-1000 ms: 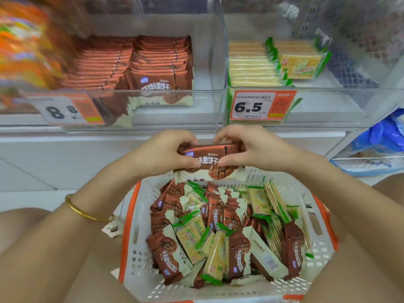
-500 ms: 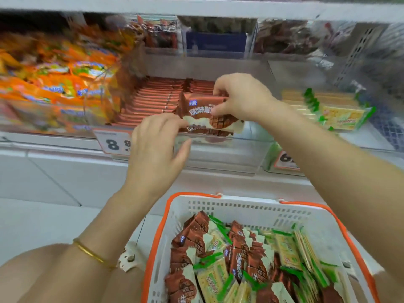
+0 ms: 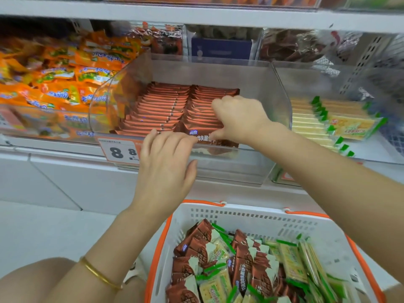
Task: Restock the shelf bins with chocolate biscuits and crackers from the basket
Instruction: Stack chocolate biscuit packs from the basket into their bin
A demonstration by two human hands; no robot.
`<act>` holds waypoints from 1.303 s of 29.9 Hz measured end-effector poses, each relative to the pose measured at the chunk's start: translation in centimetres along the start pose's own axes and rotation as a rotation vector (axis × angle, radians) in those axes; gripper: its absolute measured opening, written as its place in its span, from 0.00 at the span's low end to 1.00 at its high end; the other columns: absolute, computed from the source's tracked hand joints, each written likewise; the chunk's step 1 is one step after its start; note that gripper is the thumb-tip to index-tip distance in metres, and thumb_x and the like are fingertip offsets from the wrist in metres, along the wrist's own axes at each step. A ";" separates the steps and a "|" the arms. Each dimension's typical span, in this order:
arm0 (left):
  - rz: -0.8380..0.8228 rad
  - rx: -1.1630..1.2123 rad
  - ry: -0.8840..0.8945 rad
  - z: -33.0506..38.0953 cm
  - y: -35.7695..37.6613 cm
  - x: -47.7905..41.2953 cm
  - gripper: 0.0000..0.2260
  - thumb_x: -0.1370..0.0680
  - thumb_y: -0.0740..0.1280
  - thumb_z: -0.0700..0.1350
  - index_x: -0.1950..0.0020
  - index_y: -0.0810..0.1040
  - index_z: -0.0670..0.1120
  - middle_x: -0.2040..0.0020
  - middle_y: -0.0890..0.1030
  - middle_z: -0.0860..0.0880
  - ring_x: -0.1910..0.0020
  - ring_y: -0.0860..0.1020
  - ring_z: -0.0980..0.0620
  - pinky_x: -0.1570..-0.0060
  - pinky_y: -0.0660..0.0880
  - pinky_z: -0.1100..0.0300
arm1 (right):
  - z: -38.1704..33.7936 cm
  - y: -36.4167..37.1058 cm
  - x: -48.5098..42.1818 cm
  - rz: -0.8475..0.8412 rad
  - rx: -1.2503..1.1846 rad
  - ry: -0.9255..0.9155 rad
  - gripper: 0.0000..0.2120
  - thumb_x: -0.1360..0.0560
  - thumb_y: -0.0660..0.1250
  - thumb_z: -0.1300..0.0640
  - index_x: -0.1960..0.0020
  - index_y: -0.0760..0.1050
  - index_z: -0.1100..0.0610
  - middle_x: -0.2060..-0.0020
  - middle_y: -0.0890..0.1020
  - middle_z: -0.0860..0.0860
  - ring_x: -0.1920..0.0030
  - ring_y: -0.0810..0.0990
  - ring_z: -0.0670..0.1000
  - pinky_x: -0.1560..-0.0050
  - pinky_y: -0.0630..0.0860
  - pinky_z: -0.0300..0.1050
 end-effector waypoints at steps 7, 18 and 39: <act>0.198 0.055 0.183 5.2 -1.5 2.6 0.12 0.28 0.66 0.37 0.46 0.80 0.43 0.45 0.80 0.47 0.44 0.72 0.44 0.42 0.64 0.49 | 0.9 -5.4 11.7 0.256 -0.548 0.033 0.08 0.29 0.67 0.49 0.54 0.70 0.50 0.62 0.74 0.46 0.59 0.74 0.51 0.58 0.73 0.50; -0.409 0.132 0.421 11.6 8.8 10.0 0.14 0.29 0.57 0.43 0.54 0.82 0.45 0.52 0.81 0.49 0.48 0.71 0.47 0.49 0.62 0.53 | -2.1 22.5 28.7 -1.046 -0.409 -0.151 0.16 0.27 0.70 0.50 0.43 0.74 0.57 0.51 0.78 0.51 0.54 0.73 0.50 0.60 0.66 0.42; -0.749 0.239 0.192 9.9 12.3 10.2 0.13 0.21 0.62 0.50 0.37 0.75 0.51 0.39 0.76 0.54 0.36 0.67 0.50 0.37 0.62 0.53 | 0.4 20.3 25.1 -0.829 -1.054 0.100 0.13 0.24 0.67 0.63 0.62 0.64 0.53 0.63 0.73 0.49 0.63 0.71 0.49 0.64 0.70 0.40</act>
Point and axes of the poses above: each hand's wrist, its own x-axis away from the middle knuckle, its own y-axis out of the palm, z = x × y, the point moved 8 cm from there along -x, towards the middle knuckle
